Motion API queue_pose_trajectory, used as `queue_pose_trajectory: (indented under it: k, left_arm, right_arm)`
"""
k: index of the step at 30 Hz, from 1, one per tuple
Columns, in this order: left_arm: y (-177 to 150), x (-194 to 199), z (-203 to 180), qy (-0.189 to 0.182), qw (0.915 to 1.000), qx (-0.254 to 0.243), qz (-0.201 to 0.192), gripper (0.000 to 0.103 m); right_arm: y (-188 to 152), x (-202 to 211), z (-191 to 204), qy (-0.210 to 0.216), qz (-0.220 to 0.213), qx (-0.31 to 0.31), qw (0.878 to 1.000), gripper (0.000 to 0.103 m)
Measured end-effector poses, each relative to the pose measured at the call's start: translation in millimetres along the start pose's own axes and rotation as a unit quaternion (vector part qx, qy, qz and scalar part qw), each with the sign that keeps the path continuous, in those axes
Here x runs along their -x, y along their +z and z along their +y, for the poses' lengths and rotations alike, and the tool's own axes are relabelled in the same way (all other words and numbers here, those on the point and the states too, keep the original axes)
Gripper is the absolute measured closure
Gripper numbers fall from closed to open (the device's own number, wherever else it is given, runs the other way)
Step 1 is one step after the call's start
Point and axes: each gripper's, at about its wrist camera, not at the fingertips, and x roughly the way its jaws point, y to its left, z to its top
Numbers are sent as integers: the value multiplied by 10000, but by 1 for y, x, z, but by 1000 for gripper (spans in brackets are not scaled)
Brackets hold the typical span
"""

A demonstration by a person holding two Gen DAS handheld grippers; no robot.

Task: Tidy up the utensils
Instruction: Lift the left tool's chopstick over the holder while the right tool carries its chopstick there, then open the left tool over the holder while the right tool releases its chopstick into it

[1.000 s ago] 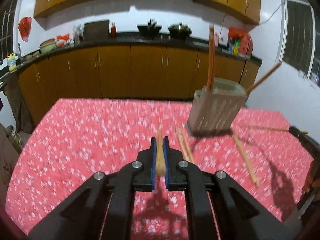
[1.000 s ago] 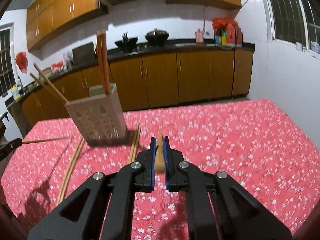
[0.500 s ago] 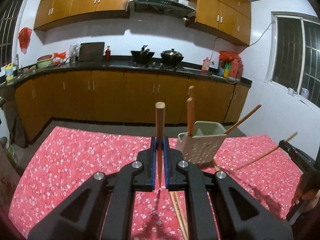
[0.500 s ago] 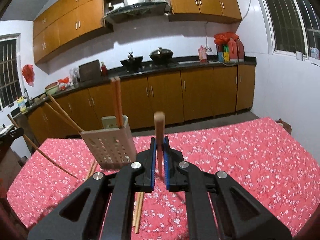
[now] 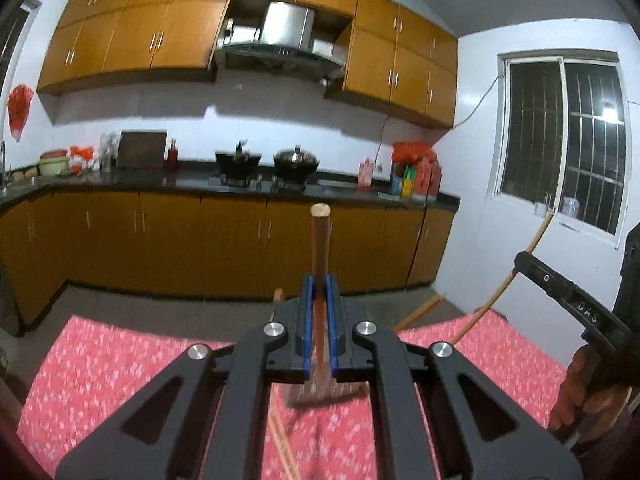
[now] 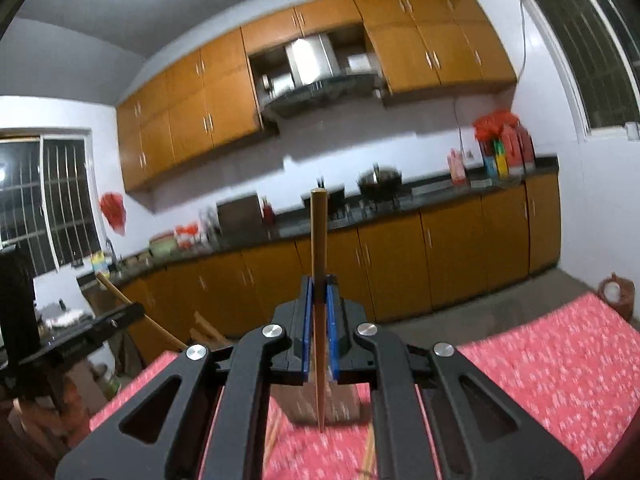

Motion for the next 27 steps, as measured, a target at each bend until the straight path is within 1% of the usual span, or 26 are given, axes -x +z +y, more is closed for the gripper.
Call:
queue_pose_trajectory:
  k: [3, 6, 10, 14, 21, 25, 26, 27]
  left_arm:
    - [15, -9, -6, 76, 9997, -39, -217, 95]
    - [21, -27, -8, 163, 9995, -66, -266, 95]
    - [11, -50, -3, 215, 9998, 5, -57, 95]
    - [-2, -65, 5, 166, 9997, 110, 148, 95]
    - [-17, -71, 14, 78, 9994, 164, 293, 95]
    - [-22, -76, 16, 69, 9990, 176, 398, 95]
    - [-23, -76, 17, 71, 9990, 187, 410, 95]
    - [-23, -76, 17, 72, 9989, 204, 410, 95]
  right_arm:
    - [9, -12, 6, -54, -357, -15, 9993, 95]
    - [7, -31, 6, -162, -511, 16, 9986, 95]
    - [-9, -58, 5, -253, -281, 17, 9993, 96]
    - [-31, -80, 2, -340, 53, 88, 9994, 95]
    - [-42, -92, 0, -331, 316, 29, 9990, 95]
    - [-48, -95, 3, -223, 560, 48, 9982, 95]
    - [-49, -94, 4, -195, 580, 64, 9981, 93]
    - [-48, -94, 6, -187, 585, 85, 9981, 86]
